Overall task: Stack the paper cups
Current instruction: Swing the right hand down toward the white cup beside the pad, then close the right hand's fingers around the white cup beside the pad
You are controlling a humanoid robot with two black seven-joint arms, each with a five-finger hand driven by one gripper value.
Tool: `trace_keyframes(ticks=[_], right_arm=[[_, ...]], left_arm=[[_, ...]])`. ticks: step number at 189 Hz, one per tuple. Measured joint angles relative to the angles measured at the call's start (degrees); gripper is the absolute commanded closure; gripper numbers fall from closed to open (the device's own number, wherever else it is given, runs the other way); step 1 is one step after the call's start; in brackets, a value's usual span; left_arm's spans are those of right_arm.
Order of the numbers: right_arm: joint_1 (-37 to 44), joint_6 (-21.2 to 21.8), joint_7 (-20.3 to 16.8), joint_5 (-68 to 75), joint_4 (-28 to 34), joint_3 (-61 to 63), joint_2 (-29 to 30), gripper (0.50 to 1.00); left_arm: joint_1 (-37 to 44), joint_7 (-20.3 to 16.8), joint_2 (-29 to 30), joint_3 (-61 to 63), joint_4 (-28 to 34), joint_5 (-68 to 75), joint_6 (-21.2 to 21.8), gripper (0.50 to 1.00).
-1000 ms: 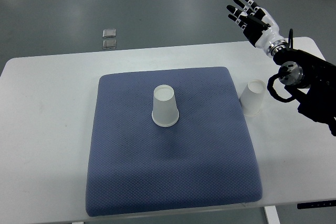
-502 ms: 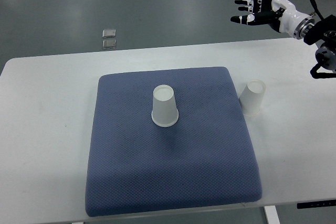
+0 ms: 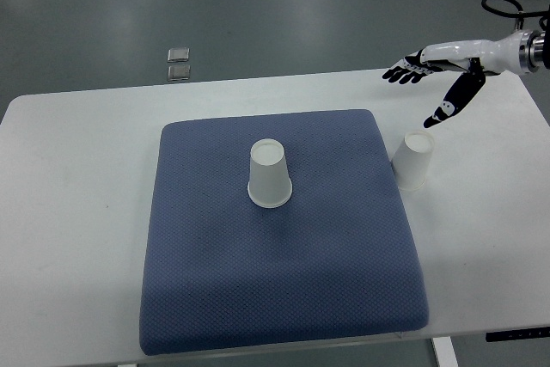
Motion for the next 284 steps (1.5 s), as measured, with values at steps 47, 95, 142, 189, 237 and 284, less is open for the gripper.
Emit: trace_keyframes(ticks=[47,95,142,189,237,284], right_arm=[[-0.7,-0.9,0.0,-11.8,1.4,-0.3,2.6,0.589],[-3.7,-6.5,-0.1,-17.0,-0.2,-1.7,3.6,0.589],[-5.9,-11.0,-1.4,-17.9,-2.3,-2.1,5.5,0.589],[-7.0,-13.4,-2.1,-20.8,-3.7,-2.2,6.6,0.591],[-7.2,-15.5,-3.6,-22.6,-4.5,-2.4,7.7,0.591],[-8.1,-15.9,-3.8,-22.5,-4.5,-3.1,8.5,0.591]], left_arm=[[0.0,0.0,0.0,0.0,0.0,0.0,0.0,0.500],[0.0,0.0,0.0,0.0,0.0,0.0,0.0,0.500],[0.0,0.0,0.0,0.0,0.0,0.0,0.0,0.500],[0.0,0.0,0.0,0.0,0.0,0.0,0.0,0.500],[0.0,0.0,0.0,0.0,0.0,0.0,0.0,0.500],[0.0,0.0,0.0,0.0,0.0,0.0,0.0,0.500]])
